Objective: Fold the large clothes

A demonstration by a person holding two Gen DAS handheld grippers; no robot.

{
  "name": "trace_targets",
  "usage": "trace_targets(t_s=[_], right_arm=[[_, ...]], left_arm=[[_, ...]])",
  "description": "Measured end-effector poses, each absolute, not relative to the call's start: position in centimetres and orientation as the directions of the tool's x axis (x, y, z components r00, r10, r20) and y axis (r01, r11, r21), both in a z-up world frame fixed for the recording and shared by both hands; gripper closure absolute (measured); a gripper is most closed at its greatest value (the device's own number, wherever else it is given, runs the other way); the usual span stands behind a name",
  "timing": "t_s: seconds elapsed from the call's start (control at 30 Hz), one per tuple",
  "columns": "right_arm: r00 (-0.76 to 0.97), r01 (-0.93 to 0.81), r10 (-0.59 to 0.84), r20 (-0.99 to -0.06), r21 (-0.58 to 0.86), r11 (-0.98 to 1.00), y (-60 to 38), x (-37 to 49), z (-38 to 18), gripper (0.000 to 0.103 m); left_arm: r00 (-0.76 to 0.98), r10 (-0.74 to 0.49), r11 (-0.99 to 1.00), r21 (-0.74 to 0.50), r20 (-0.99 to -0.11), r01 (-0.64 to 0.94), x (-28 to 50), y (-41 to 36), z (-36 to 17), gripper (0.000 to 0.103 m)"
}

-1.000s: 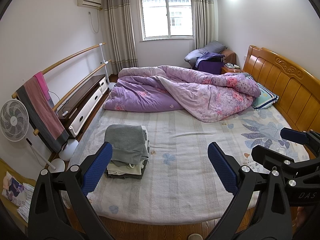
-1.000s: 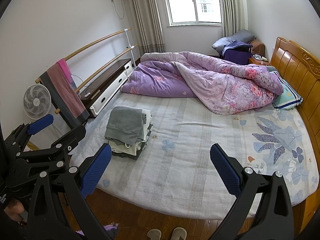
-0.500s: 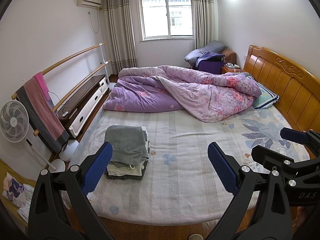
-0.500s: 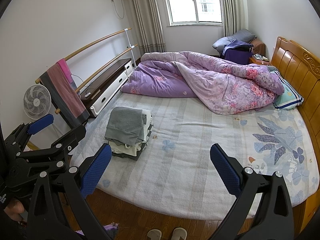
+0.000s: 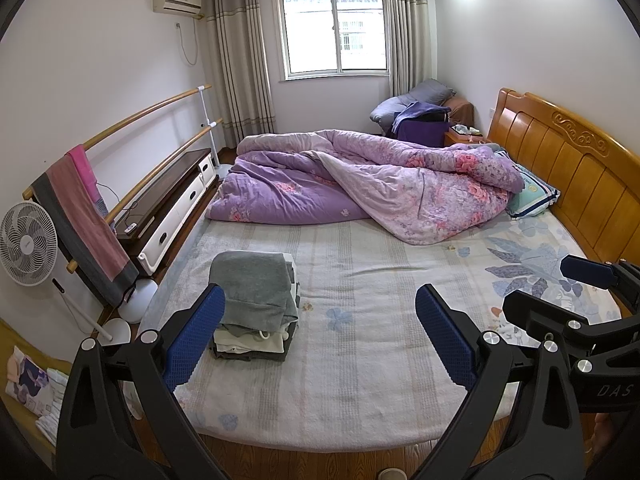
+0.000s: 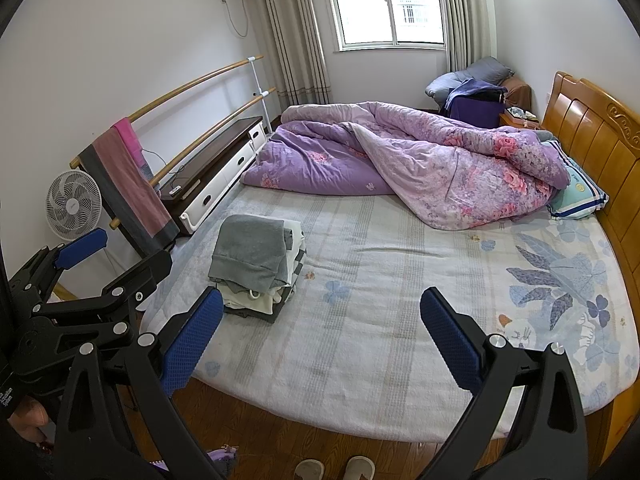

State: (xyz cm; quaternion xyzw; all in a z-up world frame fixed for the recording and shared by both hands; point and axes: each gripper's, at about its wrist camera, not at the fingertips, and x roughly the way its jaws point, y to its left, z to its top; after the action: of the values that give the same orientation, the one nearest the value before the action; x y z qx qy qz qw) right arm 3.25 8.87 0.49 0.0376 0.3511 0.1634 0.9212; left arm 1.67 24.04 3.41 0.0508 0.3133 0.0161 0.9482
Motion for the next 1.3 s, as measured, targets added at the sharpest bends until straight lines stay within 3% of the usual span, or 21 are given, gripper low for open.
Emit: trace_targets(t_s=[1.3], right_arm=[[0.645, -0.276, 0.365, -0.671, 0.241, 0.931, 6.9, 3.9, -0.6, 0.008]], left_arm=[[0.763, 0.077, 0.993, 0.121, -0.642, 0.001, 4.7, 22.9, 2.0, 0.007]])
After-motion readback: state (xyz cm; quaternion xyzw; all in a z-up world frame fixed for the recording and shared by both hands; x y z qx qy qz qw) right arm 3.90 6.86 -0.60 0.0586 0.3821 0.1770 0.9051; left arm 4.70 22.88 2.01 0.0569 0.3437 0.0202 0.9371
